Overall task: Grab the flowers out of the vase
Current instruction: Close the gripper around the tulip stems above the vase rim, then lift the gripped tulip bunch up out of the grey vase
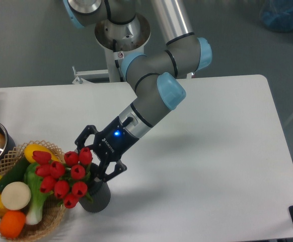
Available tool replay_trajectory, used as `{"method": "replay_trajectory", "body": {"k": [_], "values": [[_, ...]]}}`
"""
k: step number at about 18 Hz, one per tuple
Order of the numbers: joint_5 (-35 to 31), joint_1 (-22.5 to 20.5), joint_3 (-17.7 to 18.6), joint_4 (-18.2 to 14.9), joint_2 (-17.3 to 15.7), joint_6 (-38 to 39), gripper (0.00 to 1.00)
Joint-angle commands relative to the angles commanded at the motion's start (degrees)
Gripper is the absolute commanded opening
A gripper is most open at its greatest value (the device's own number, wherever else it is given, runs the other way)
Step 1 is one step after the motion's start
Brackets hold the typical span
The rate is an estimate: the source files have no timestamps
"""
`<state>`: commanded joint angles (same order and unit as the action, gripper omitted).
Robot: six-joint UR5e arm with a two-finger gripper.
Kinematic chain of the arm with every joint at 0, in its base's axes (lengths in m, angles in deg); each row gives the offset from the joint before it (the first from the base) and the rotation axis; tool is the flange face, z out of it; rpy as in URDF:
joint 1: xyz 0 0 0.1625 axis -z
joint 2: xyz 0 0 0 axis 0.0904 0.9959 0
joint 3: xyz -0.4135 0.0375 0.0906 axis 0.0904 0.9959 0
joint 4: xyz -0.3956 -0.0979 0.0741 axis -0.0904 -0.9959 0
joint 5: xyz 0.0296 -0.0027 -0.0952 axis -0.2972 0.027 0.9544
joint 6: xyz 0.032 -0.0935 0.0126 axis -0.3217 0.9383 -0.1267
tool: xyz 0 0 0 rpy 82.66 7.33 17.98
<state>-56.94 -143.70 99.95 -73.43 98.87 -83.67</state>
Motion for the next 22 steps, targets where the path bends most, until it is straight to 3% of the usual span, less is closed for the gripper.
{"method": "replay_trajectory", "body": {"k": [14,22], "values": [[0.26,-0.79,-0.79,0.00,-2.02,0.26,0.00],[5.53,-2.46,-1.84,0.00,-3.08,1.58,0.00]]}}
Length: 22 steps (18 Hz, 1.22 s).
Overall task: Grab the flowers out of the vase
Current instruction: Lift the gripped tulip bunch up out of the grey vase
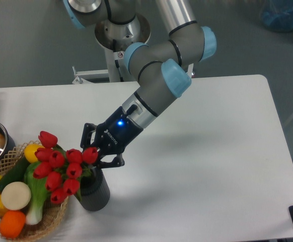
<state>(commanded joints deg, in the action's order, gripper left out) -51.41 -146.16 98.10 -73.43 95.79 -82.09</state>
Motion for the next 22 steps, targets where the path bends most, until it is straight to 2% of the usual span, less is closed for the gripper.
{"method": "replay_trajectory", "body": {"k": [7,15,22], "values": [[4.05,-1.85,-1.58,0.00,-0.97,2.37,0.00],[5.54,-2.29,-2.46,0.00,-1.23,4.66,0.00],[7.03,-2.46,-2.90,0.00,-2.73,7.20,0.00]]}}
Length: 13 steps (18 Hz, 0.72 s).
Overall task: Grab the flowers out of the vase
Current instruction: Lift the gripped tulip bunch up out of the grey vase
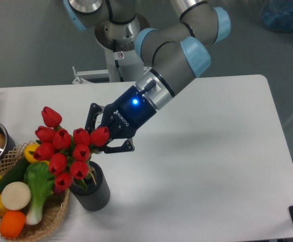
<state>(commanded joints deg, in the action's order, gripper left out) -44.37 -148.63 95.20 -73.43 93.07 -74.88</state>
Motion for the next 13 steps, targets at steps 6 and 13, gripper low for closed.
{"method": "replay_trajectory", "body": {"k": [6,13], "values": [[0.09,0.00,-3.69,0.00,-0.26,5.45,0.00],[-1.75,-0.88,-6.41,-0.09,0.09,5.46,0.00]]}}
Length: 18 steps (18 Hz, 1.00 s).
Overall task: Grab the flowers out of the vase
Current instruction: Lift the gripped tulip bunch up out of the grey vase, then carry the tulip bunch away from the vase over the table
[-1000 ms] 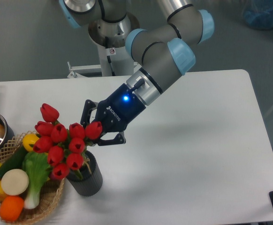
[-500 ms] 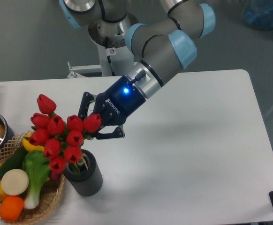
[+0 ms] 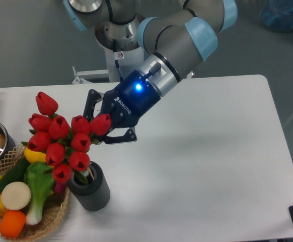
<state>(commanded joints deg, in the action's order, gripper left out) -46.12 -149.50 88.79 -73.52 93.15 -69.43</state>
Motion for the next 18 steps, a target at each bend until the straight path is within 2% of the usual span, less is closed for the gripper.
{"method": "replay_trajectory", "body": {"k": [8,12,15,18], "values": [[-3.42,-5.00,-0.97,-0.17,-1.49,-0.35,0.00],[-14.13,-5.71,-0.09,-0.09,-2.55,-2.01,0.00],[-18.71,-6.59,0.87,-0.26,-2.81,-7.62,0.00],[-22.67,-9.57,2.71,-0.35,-3.77,-12.56,0.00]]}}
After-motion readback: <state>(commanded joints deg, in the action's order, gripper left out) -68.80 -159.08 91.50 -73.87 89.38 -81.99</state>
